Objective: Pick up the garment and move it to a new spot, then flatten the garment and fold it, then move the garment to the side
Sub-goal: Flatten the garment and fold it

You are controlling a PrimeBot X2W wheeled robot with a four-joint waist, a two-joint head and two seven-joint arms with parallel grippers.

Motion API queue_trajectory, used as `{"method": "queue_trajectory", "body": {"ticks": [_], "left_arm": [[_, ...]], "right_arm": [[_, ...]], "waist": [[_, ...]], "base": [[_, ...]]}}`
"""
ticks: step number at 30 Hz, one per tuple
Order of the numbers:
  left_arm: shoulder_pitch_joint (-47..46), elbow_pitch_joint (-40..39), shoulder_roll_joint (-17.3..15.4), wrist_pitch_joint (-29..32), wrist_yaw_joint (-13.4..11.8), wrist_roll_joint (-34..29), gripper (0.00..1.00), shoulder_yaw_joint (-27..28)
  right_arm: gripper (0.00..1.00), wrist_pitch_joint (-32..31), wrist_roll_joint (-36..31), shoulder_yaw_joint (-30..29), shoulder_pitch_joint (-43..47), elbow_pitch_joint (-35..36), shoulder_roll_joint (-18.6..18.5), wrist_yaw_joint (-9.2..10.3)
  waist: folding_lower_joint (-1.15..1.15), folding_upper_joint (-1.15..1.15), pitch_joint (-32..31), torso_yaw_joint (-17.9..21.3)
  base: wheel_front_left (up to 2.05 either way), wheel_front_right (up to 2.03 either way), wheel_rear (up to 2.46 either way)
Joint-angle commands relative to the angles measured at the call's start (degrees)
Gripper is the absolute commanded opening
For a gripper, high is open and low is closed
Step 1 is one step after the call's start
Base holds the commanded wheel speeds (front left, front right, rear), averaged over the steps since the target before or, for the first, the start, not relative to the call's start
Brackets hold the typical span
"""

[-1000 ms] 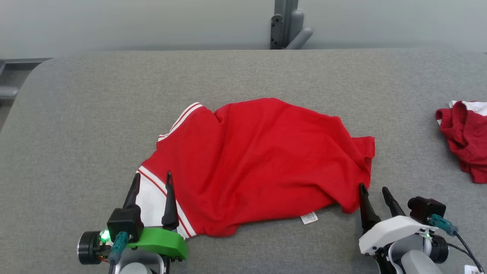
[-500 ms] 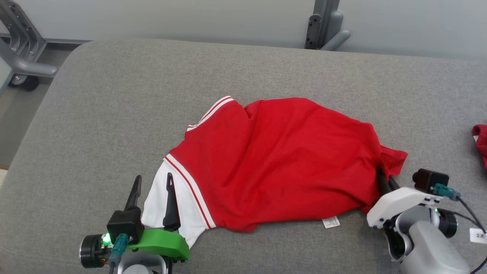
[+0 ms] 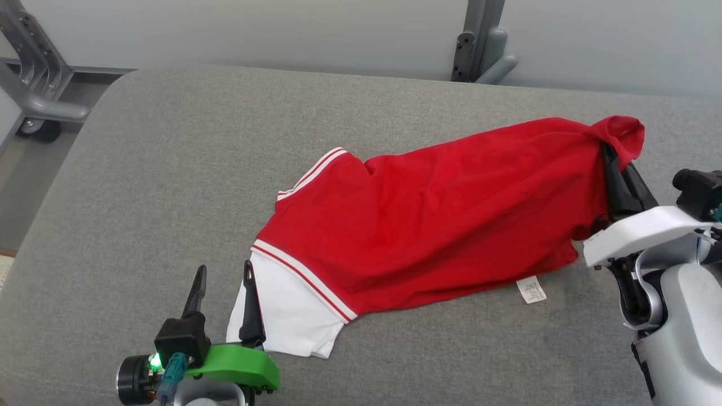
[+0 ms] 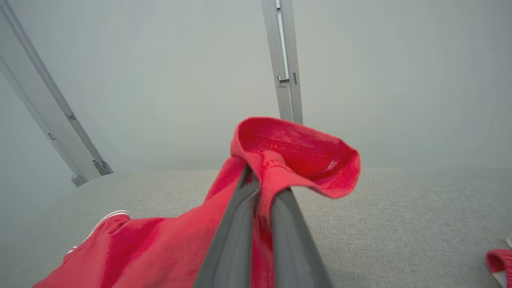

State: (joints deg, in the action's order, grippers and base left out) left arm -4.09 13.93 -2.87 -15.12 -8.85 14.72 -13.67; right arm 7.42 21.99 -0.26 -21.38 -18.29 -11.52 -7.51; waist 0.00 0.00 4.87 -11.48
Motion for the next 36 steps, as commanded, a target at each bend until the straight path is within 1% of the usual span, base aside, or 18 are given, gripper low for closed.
{"method": "queue_trajectory", "body": {"ticks": [1,4,6,8,10,14,16,19,24,25,26,27,31,36], "left_arm": [[0.7,-0.12,-0.06,-0.01,-0.29,0.26,1.0,0.22],[0.92,-0.21,-0.06,0.0,-0.19,0.35,1.0,0.21],[0.84,-0.22,-0.07,0.0,0.01,0.36,1.0,0.15],[0.5,-0.25,-0.07,0.0,0.22,0.42,1.0,-0.15],[0.06,-0.31,-0.07,0.0,0.35,0.51,1.0,-0.55],[-0.94,-0.38,-0.08,0.0,0.61,1.1,1.0,-2.0],[-1.44,-0.56,-0.07,0.0,0.54,1.34,1.0,-2.83],[-2.15,-0.67,-0.08,0.0,0.6,1.48,1.0,-3.9],[-3.54,-1.17,-0.06,0.0,0.7,1.37,1.0,-4.85],[-3.86,-1.21,-0.07,0.0,0.74,1.35,1.0,-5.07],[-4.18,-1.31,-0.06,0.0,0.77,1.38,1.0,-5.28],[-4.46,-1.39,-0.06,0.0,0.76,1.44,1.0,-5.47],[-5.05,-1.55,-0.07,0.0,0.4,1.39,1.0,-5.49],[-4.09,-1.59,-0.06,0.0,0.23,0.46,1.0,-3.99]], "right_arm": [[0.0,-1.29,-0.11,-0.19,2.08,3.38,0.14,0.05],[0.0,-4.46,-0.77,-0.43,4.84,11.11,0.92,0.05],[0.0,-6.59,-1.43,-0.7,5.73,14.5,1.36,0.05],[0.0,-8.47,-2.55,-1.05,5.24,15.89,1.41,0.05],[0.0,-9.92,-3.57,-1.66,3.56,14.82,1.28,0.05],[0.0,-11.11,-6.43,-3.81,-0.75,7.54,-0.56,0.04],[0.0,-11.06,-8.09,-4.52,-3.59,2.55,-2.3,0.04],[0.0,-10.3,-11.15,-3.83,-8.13,-5.14,-4.93,0.04],[0.0,-8.32,-13.82,-3.18,-16.3,-17.18,-6.07,0.07],[0.09,-7.54,-14.35,-3.5,-17.77,-19.56,-6.09,0.07],[0.38,-6.62,-15.0,-3.61,-19.25,-21.92,-6.12,0.07],[1.0,-5.71,-15.71,-3.86,-20.55,-24.31,-6.14,0.07],[1.0,-0.72,-18.34,-4.63,-24.95,-31.43,-5.05,0.06],[1.0,4.48,-18.21,-3.79,-29.04,-36.07,-3.8,0.07]], "waist": [[0.0,0.0,-0.31,0.11],[0.0,0.0,-0.56,-0.07],[0.0,0.0,-0.56,-0.48],[0.0,0.0,-0.27,-1.16],[0.0,0.0,0.15,-2.1],[0.0,0.0,1.46,-4.8],[0.0,0.0,2.34,-6.24],[0.0,0.0,3.89,-8.16],[0.0,0.0,6.61,-10.42],[0.0,0.0,7.1,-10.85],[0.0,0.0,7.55,-11.24],[0.0,0.0,7.93,-11.6],[0.0,0.0,8.67,-11.93],[0.0,0.0,7.95,-9.4]], "base": [[0.0,0.0,0.0],[0.0,0.0,0.0],[0.0,0.0,0.0],[0.0,0.0,0.0],[0.0,0.0,0.0],[0.0,0.0,0.0],[0.0,0.0,0.0],[0.0,0.0,0.0],[0.0,0.0,0.0],[0.0,0.0,0.0],[0.0,0.0,0.0],[0.0,0.0,0.0],[0.0,0.0,0.0],[0.0,0.0,0.0]]}}
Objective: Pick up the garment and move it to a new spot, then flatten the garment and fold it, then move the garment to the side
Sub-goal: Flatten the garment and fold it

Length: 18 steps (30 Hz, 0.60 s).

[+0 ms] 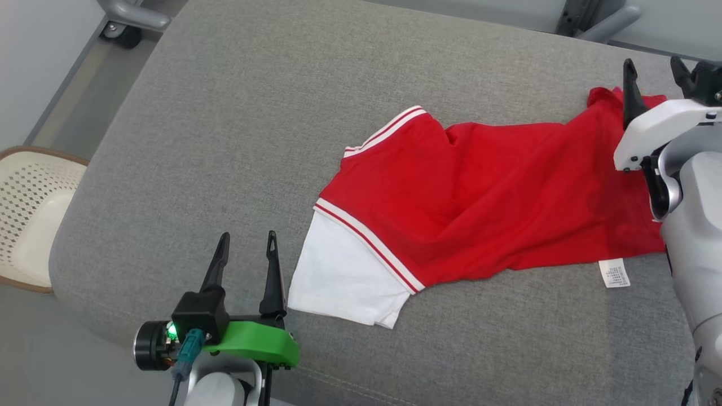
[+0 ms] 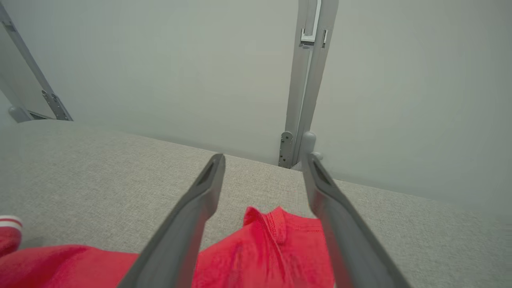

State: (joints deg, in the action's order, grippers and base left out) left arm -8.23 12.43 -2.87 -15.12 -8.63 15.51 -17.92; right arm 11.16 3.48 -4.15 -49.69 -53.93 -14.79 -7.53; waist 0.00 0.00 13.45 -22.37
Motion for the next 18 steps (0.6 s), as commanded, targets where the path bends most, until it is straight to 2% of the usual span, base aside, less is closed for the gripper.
{"method": "queue_trajectory", "body": {"ticks": [1,6,10,15,18], "left_arm": [[0.21,-0.15,-0.07,0.0,0.12,-0.48,1.0,0.56],[0.56,-0.89,-0.08,0.0,0.42,-1.07,1.0,1.7],[0.97,-1.64,-0.08,0.0,0.92,-1.63,1.0,2.63],[1.62,-1.74,-0.1,0.0,1.45,-2.3,1.0,3.56],[2.18,-1.75,-0.1,0.0,1.76,-2.71,1.0,4.22]], "right_arm": [[1.0,1.48,0.54,0.47,-1.25,-0.71,-0.36,0.09],[1.0,3.18,2.2,2.65,-1.3,-0.06,-0.17,0.09],[1.0,3.79,5.8,5.05,2.28,2.71,-0.56,0.09],[1.0,4.05,10.68,5.81,10.03,9.24,-1.74,0.09],[1.0,4.05,12.49,4.6,16.32,15.8,-1.65,0.08]], "waist": [[0.0,0.0,-0.97,2.27],[0.0,0.0,-2.46,5.78],[0.0,0.0,-3.88,9.33],[0.0,0.0,-5.5,12.91],[0.0,0.0,-6.43,14.6]], "base": [[0.0,0.0,0.0],[0.0,0.0,0.0],[0.0,0.0,0.0],[0.0,0.0,0.0],[0.0,0.0,0.0]]}}
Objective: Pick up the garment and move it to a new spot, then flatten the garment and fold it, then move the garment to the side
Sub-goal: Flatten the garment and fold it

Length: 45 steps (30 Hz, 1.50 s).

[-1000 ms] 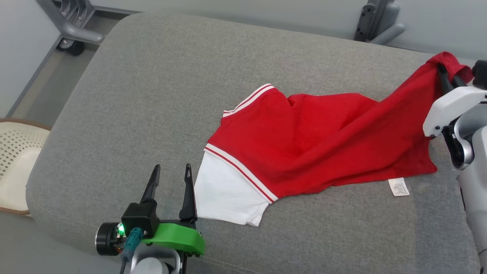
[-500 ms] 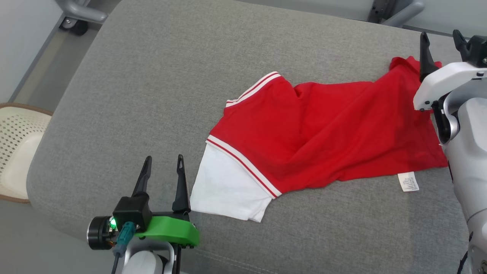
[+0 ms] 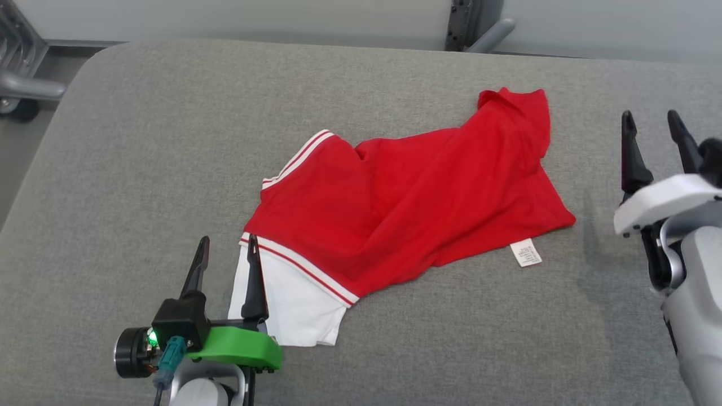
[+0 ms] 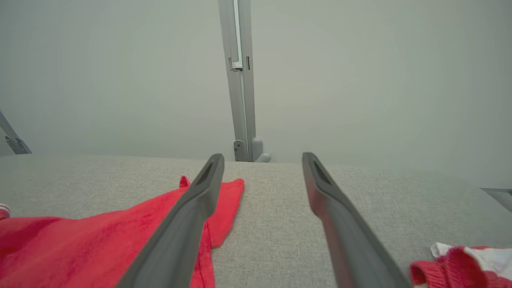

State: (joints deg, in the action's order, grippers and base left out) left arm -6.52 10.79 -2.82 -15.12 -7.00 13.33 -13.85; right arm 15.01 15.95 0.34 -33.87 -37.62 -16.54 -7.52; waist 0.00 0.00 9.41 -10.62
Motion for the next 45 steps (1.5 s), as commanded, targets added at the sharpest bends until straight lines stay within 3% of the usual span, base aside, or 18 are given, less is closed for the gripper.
{"method": "queue_trajectory", "body": {"ticks": [1,9,17,26,45], "left_arm": [[0.73,-0.09,-0.17,0.0,0.26,-0.75,1.0,0.41],[3.06,0.43,-0.17,0.0,1.98,-2.43,1.0,2.53],[7.33,0.51,-0.16,0.0,3.52,-2.44,1.0,3.75],[8.78,1.3,-0.16,0.0,3.59,-0.26,1.0,3.41],[8.73,3.46,-0.16,0.0,4.36,-0.66,1.0,2.03]], "right_arm": [[1.0,0.19,0.2,-0.46,2.82,2.15,0.25,0.07],[1.0,0.2,-2.92,-5.0,20.43,20.85,4.95,0.06],[1.0,0.19,-4.74,-4.68,32.0,30.68,11.41,0.06],[1.0,0.21,-5.39,-1.92,37.02,33.67,13.52,0.06],[1.0,0.21,-2.26,0.14,39.38,32.66,13.63,0.06]], "waist": [[0.0,0.0,-2.71,3.32],[0.0,0.0,-5.59,5.38],[0.0,0.0,-9.12,5.88],[0.0,0.0,-10.54,5.68],[0.0,0.0,-12.27,4.83]], "base": [[0.0,0.0,0.0],[0.0,0.0,0.0],[0.0,0.0,0.0],[0.0,0.0,0.0],[0.0,0.0,0.0]]}}
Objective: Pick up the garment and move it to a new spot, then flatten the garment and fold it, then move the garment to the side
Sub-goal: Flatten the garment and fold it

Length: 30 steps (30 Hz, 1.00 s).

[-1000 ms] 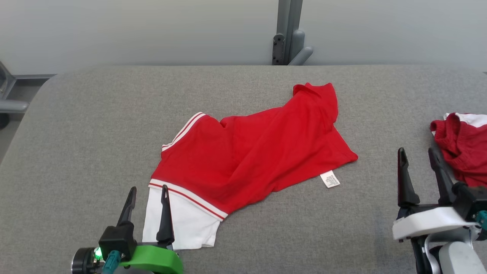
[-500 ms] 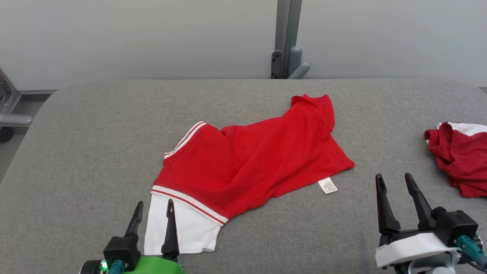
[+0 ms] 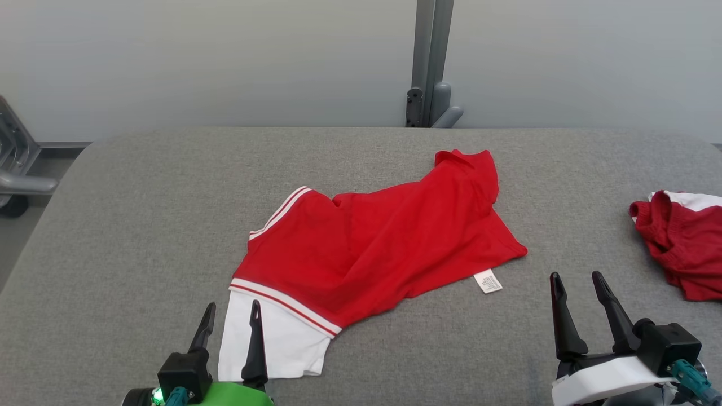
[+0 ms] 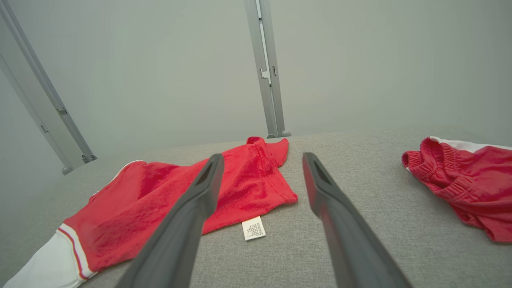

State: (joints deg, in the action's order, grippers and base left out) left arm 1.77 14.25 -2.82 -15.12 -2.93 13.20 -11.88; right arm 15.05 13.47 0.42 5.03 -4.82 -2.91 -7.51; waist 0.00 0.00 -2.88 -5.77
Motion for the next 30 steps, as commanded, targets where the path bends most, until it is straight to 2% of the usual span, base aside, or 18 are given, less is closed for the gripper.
{"method": "queue_trajectory", "body": {"ticks": [1,17,20,30], "left_arm": [[0.38,-0.05,-0.16,0.0,0.26,-0.53,1.0,0.12],[0.11,0.72,-0.16,0.01,0.14,-0.31,1.0,0.61],[0.91,5.15,-0.17,0.91,0.17,3.26,1.0,0.87],[-3.72,17.9,-0.62,7.26,2.11,6.61,1.0,0.95]], "right_arm": [[1.0,0.17,0.2,0.14,0.37,-0.21,0.0,0.05],[1.0,0.18,0.57,0.2,-0.18,-0.48,-0.01,0.05],[1.0,0.17,0.53,0.09,-0.23,-0.43,-0.01,0.05],[1.0,0.18,0.39,-0.02,-0.72,-0.78,-0.01,0.05]], "waist": [[0.0,0.0,0.05,-0.04],[0.0,0.0,0.44,-0.35],[0.0,0.0,0.49,-0.22],[0.0,0.0,1.16,0.33]], "base": [[0.0,0.0,0.0],[0.0,0.0,0.0],[0.0,0.0,0.0],[0.0,0.0,0.0]]}}
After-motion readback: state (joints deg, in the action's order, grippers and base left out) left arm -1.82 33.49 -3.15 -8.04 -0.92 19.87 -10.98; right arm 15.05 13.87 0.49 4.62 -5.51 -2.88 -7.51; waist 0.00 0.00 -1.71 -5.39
